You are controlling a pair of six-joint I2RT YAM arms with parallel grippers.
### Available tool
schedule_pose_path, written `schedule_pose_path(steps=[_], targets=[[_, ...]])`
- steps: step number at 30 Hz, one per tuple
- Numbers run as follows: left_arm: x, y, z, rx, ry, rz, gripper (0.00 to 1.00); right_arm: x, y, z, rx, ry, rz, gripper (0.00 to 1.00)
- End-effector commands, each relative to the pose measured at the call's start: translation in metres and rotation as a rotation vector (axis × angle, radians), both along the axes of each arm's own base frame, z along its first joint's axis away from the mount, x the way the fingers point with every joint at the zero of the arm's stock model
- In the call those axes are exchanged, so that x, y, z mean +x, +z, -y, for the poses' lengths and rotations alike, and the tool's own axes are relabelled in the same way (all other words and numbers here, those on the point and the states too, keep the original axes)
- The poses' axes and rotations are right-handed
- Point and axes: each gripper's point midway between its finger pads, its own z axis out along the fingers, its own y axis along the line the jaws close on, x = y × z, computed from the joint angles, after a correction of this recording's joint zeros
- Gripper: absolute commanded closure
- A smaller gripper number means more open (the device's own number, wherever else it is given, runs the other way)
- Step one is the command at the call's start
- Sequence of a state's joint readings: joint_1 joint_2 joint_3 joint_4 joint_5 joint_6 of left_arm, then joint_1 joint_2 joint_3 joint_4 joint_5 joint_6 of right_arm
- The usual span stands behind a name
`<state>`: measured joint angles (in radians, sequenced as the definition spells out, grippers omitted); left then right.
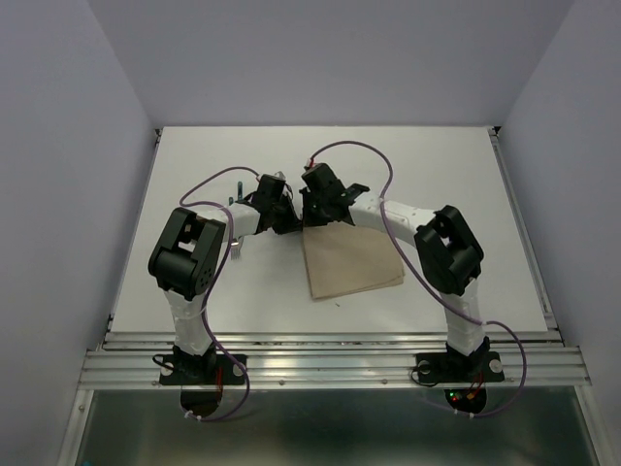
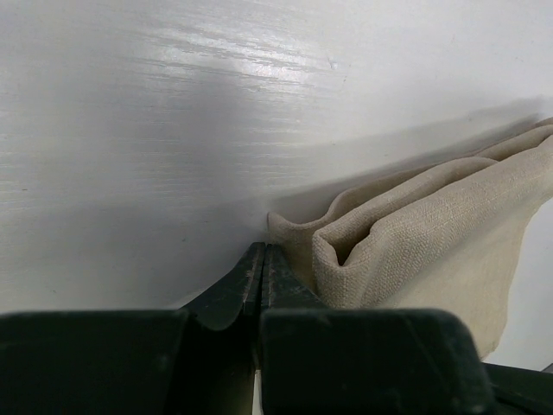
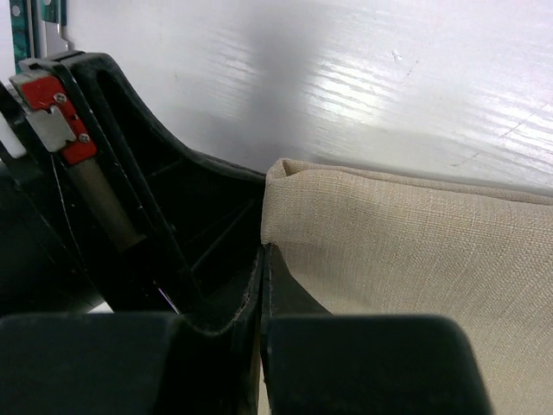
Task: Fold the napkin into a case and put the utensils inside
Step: Smooth out the lower triangle-folded napkin at the center of the board.
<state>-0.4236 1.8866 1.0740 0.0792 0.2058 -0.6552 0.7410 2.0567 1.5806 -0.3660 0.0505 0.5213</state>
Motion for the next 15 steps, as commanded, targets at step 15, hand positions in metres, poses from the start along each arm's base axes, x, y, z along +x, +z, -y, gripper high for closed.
schedule_pose_path(steps=[15], targets=[[0.003, 0.035, -0.041, 0.127, 0.098, 0.046, 0.7, 0.019, 0.052, -0.015, 0.073, -0.008, 0.127, 0.62]])
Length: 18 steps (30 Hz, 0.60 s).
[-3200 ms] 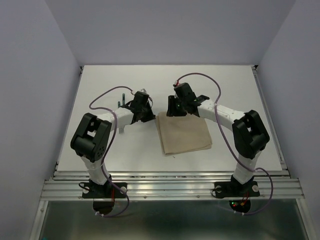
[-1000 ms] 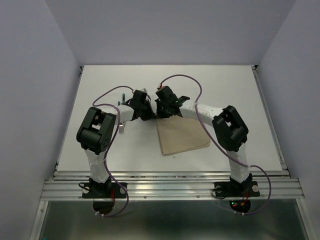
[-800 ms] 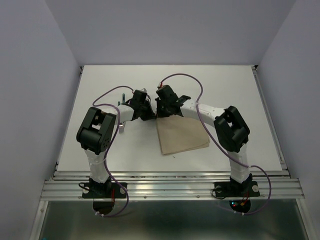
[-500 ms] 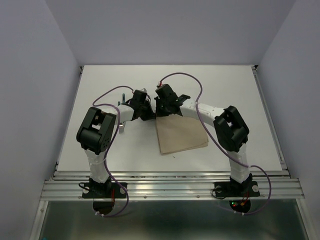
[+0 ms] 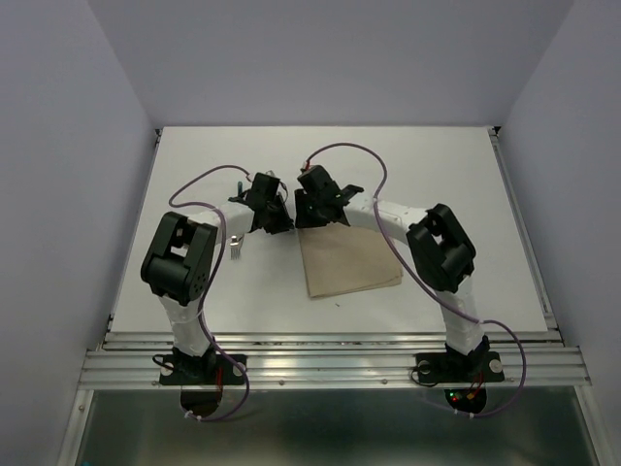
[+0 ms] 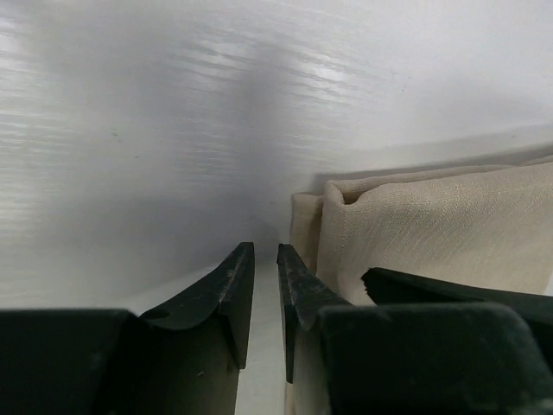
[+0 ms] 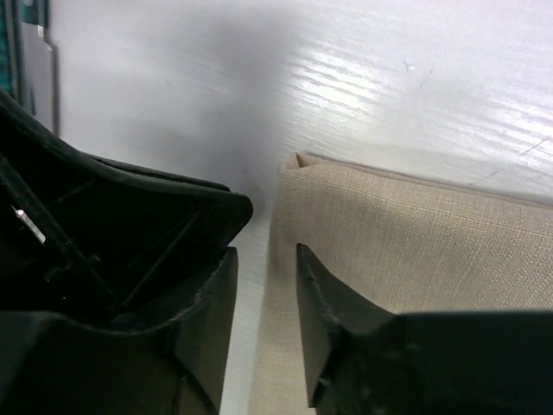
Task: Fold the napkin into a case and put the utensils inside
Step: Smooth out the lower triangle-folded napkin at the center of the board.
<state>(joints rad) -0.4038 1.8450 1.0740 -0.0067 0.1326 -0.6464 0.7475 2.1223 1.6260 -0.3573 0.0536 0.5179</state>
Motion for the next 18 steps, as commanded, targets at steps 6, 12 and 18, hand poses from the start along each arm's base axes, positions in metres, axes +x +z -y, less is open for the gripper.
schedule_pose_path(steps=[6, 12, 18], targets=[[0.004, 0.046, -0.025, 0.071, 0.058, 0.08, 0.53, 0.025, 0.096, 0.06, 0.089, -0.137, 0.172, 0.57], [-0.002, 0.052, 0.0, -0.057, 0.003, 0.078, 0.29, 0.023, 0.081, 0.148, 0.048, -0.293, 0.14, 0.56], [-0.007, 0.037, 0.024, -0.077, -0.057, 0.037, 0.31, 0.012, 0.062, 0.19, 0.026, -0.351, 0.098, 0.56]])
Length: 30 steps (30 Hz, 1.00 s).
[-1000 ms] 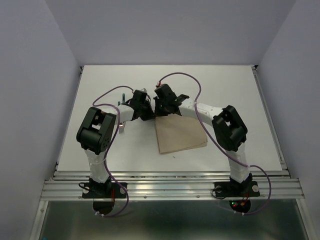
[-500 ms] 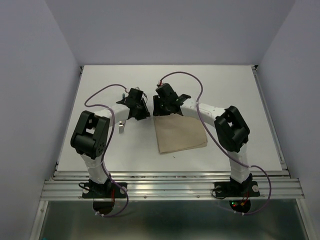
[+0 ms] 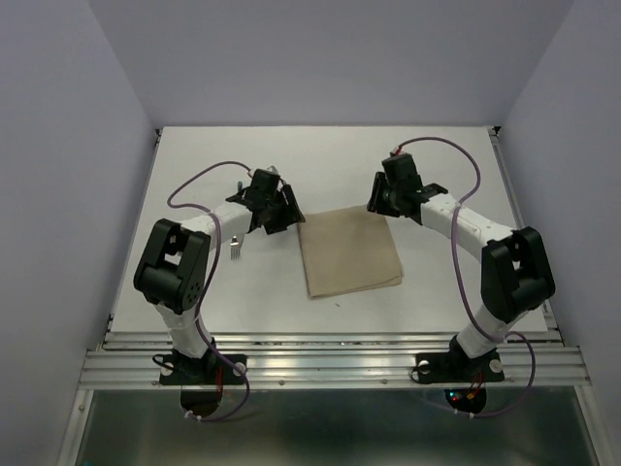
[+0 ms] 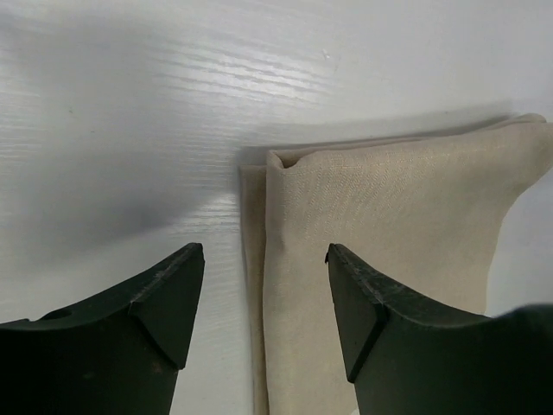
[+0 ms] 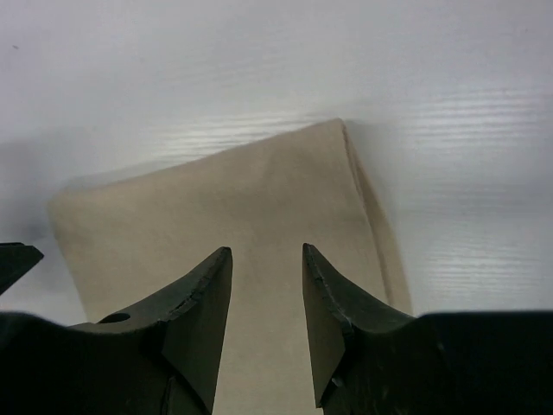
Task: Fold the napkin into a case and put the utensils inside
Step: Smooth out the lower triangle-folded napkin at the center of the board.
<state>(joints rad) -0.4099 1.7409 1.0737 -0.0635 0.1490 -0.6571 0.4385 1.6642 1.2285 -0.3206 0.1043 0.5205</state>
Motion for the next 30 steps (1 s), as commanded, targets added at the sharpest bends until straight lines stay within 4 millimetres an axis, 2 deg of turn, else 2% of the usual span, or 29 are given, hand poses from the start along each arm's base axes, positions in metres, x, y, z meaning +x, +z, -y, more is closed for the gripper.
schedule_pose_path(steps=[1, 7, 11, 14, 15, 17, 18, 19, 21, 25, 28, 30], targets=[[0.001, -0.005, 0.023, -0.037, -0.053, -0.008, 0.32, -0.005, -0.007, 0.014, -0.005, -0.015, -0.007, 0.56], [-0.002, -0.029, 0.022, -0.001, -0.048, -0.07, 0.42, 0.009, -0.019, 0.031, -0.022, -0.022, -0.033, 0.56], [0.0, -0.038, 0.019, 0.029, -0.04, -0.09, 0.49, 0.021, -0.029, 0.036, -0.043, -0.009, -0.049, 0.49], [0.003, -0.043, 0.017, 0.051, -0.029, -0.099, 0.63, 0.03, -0.038, 0.037, -0.058, 0.0, -0.067, 0.49], [0.005, -0.044, 0.017, 0.055, -0.029, -0.099, 0.73, 0.032, -0.041, 0.037, -0.063, 0.002, -0.076, 0.49], [0.007, -0.045, 0.017, 0.062, -0.033, -0.102, 0.84, 0.037, -0.05, 0.039, -0.072, 0.0, -0.092, 0.49], [0.008, -0.046, 0.018, 0.067, -0.041, -0.098, 0.97, 0.038, -0.052, 0.039, -0.075, 0.001, -0.098, 0.48], [0.009, -0.045, 0.019, 0.066, -0.048, -0.097, 1.0, 0.042, -0.053, 0.042, -0.076, -0.004, -0.096, 0.47], [0.009, -0.046, 0.019, 0.068, -0.065, -0.095, 1.0, 0.044, -0.062, 0.041, -0.081, 0.003, -0.114, 0.4], [0.01, -0.046, 0.021, 0.071, -0.088, -0.089, 1.0, 0.052, -0.072, 0.046, -0.072, -0.001, -0.135, 0.41], [0.011, -0.047, 0.022, 0.071, -0.097, -0.089, 1.0, 0.056, -0.076, 0.049, -0.07, -0.005, -0.14, 0.44], [0.011, -0.048, 0.022, 0.074, -0.106, -0.089, 1.0, 0.057, -0.076, 0.049, -0.072, -0.009, -0.133, 0.5]])
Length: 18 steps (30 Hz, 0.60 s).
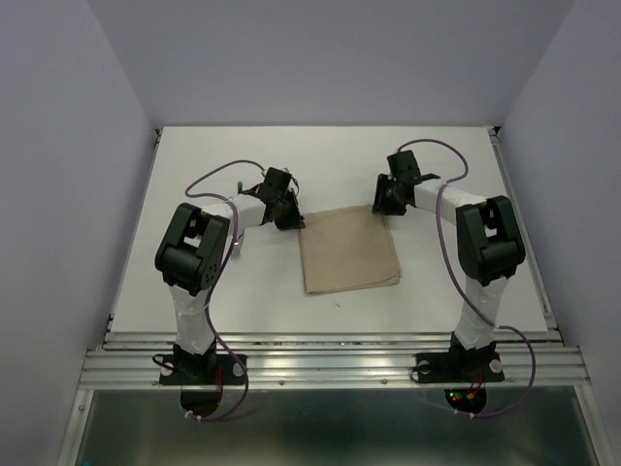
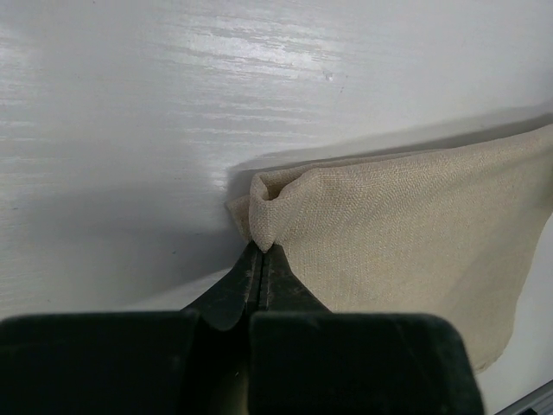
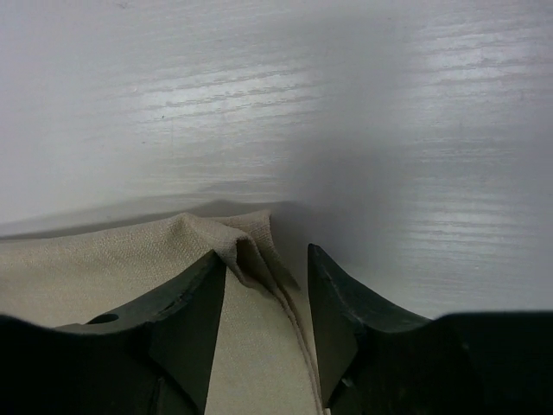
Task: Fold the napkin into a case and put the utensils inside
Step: Smooth out the lower triangle-folded napkin at the center of the board.
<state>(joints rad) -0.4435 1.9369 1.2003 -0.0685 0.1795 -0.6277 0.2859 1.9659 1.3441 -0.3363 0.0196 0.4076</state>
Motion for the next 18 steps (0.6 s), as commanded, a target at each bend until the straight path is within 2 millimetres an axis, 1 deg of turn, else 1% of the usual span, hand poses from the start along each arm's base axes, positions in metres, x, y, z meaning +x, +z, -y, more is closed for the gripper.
schedule_pose_path(steps=[1, 3, 7, 10, 11, 14, 16, 18], targets=[[-0.002, -0.009, -0.005, 0.048, -0.033, -0.02, 1.0, 0.019, 0.017, 0.001, 0.01, 0.0, 0.063, 0.53], [-0.002, -0.009, -0.004, 0.051, -0.044, -0.018, 1.0, 0.019, 0.018, 0.003, 0.006, -0.005, 0.074, 0.6], [0.0, -0.006, -0.005, 0.064, -0.058, -0.004, 1.0, 0.021, 0.024, 0.006, 0.001, -0.023, 0.102, 0.64], [0.001, -0.004, -0.006, 0.071, -0.07, 0.005, 1.0, 0.021, 0.025, 0.005, 0.013, -0.03, 0.111, 0.78], [0.002, -0.002, -0.006, 0.073, -0.079, 0.012, 1.0, 0.02, 0.026, 0.005, 0.016, -0.031, 0.111, 0.87], [0.002, 0.0, -0.006, 0.076, -0.09, 0.021, 1.0, 0.018, 0.027, 0.005, 0.024, -0.043, 0.113, 0.99], [0.002, 0.005, -0.005, 0.077, -0.104, 0.034, 1.0, 0.017, 0.033, 0.005, 0.031, -0.046, 0.122, 0.99], [0.004, 0.008, -0.006, 0.08, -0.11, 0.045, 1.0, 0.014, 0.033, 0.006, 0.034, -0.051, 0.118, 0.99]])
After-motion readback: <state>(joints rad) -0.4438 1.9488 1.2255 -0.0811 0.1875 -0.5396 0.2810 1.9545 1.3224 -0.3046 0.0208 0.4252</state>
